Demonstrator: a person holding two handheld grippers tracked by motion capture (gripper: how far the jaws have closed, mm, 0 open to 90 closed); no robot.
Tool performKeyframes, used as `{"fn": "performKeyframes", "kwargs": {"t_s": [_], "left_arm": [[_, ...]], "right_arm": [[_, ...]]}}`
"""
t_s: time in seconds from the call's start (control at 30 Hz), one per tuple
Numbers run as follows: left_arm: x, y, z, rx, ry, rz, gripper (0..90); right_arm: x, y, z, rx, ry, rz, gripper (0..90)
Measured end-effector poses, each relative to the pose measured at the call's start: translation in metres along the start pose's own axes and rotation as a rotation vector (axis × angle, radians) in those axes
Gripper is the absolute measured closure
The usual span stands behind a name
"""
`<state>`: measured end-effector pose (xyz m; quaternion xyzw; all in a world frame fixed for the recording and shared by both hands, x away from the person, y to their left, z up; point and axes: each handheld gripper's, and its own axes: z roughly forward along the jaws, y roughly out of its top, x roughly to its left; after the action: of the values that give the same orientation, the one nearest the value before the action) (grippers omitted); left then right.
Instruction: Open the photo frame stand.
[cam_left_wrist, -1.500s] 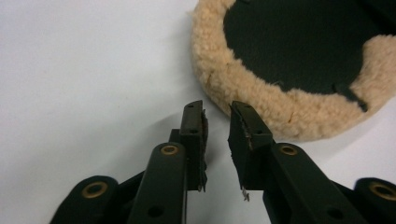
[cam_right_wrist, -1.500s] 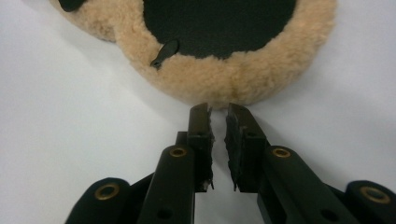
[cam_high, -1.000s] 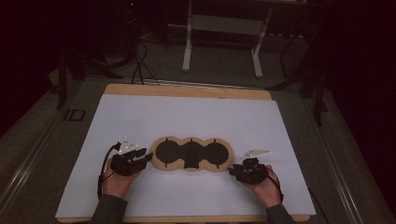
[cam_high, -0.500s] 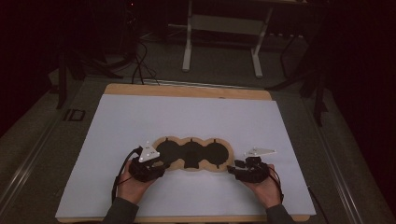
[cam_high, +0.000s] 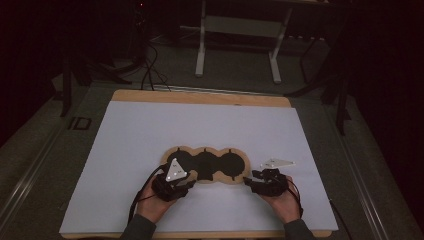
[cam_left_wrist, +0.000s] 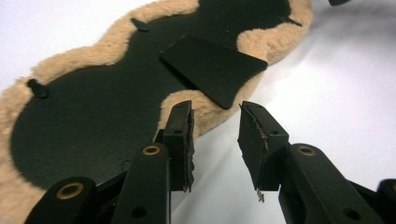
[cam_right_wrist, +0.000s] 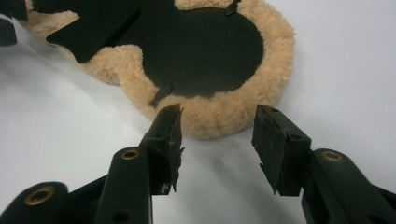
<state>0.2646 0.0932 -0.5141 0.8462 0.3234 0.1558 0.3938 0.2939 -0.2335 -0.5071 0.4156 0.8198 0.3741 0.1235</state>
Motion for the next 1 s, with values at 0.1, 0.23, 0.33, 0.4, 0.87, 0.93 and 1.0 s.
{"fn": "performKeyframes", "kwargs": {"t_s": [0.1, 0.23, 0.33, 0.4, 0.87, 0.93, 1.0], "left_arm": [[-0.002, 0.0, 0.003, 0.014, -0.007, 0.009, 69.0], [-0.007, -0.001, 0.01, 0.042, -0.007, 0.038, 72.2], [-0.009, -0.001, 0.014, 0.052, -0.017, 0.04, 89.4], [-0.01, -0.001, 0.018, 0.063, -0.016, 0.038, 89.9], [-0.012, 0.0, 0.032, 0.075, 0.004, 0.018, 89.7], [-0.011, 0.0, 0.032, 0.074, 0.004, 0.017, 89.7], [-0.012, 0.0, 0.032, 0.068, 0.006, 0.017, 89.7]], "right_arm": [[0.0, 0.0, 0.0, -0.005, -0.007, 0.0, 55.8], [-0.001, -0.001, 0.0, -0.004, -0.015, 0.003, 58.5], [-0.001, -0.002, -0.001, -0.011, -0.028, -0.004, 65.0], [-0.001, -0.002, -0.001, -0.014, -0.024, -0.008, 64.9], [-0.002, -0.003, -0.002, -0.033, -0.037, -0.003, 62.6], [-0.002, -0.003, -0.002, -0.034, -0.038, -0.002, 62.6], [-0.002, -0.003, -0.002, -0.036, -0.04, -0.002, 62.5]]}}
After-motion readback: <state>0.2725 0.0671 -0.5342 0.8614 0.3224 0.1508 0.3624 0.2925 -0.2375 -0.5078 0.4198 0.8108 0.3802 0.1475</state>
